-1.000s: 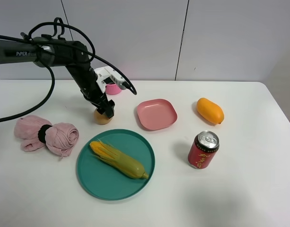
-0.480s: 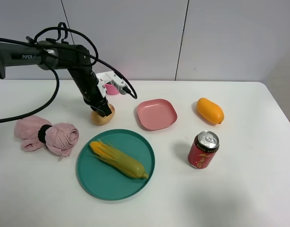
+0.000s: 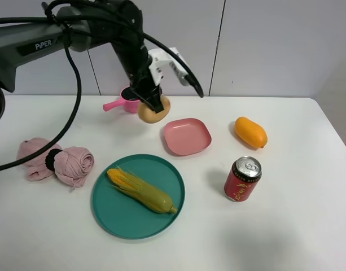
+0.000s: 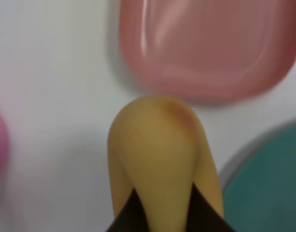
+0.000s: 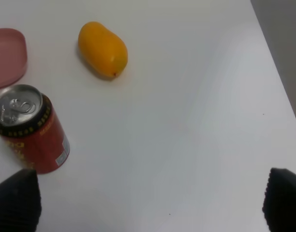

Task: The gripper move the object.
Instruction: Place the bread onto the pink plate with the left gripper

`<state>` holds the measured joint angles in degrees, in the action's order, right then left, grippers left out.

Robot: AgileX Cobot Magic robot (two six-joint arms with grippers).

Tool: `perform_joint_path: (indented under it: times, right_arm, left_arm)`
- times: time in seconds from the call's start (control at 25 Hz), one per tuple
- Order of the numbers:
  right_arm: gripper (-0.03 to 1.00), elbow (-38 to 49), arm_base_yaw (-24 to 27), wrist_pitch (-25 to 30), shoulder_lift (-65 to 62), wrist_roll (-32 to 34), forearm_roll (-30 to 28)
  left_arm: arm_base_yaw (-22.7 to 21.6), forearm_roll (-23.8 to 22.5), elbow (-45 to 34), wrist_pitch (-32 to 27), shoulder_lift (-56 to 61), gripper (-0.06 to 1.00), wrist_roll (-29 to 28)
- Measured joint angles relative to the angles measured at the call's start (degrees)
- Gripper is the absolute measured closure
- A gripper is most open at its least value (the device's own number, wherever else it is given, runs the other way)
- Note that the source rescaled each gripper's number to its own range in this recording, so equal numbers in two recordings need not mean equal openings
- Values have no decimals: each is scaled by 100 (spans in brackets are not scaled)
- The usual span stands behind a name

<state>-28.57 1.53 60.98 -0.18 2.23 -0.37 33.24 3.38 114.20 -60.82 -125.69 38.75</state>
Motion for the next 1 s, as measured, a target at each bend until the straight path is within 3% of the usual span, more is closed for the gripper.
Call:
perform_joint_path:
  times: [0.28,1.0]
  right_arm:
    - [-3,0,0,0,0,0,0]
    - [-3,0,0,0,0,0,0]
  left_arm:
    - [687,-46,185,404,-118,94,112]
    - [749,6,185,1935,-1458,94,262]
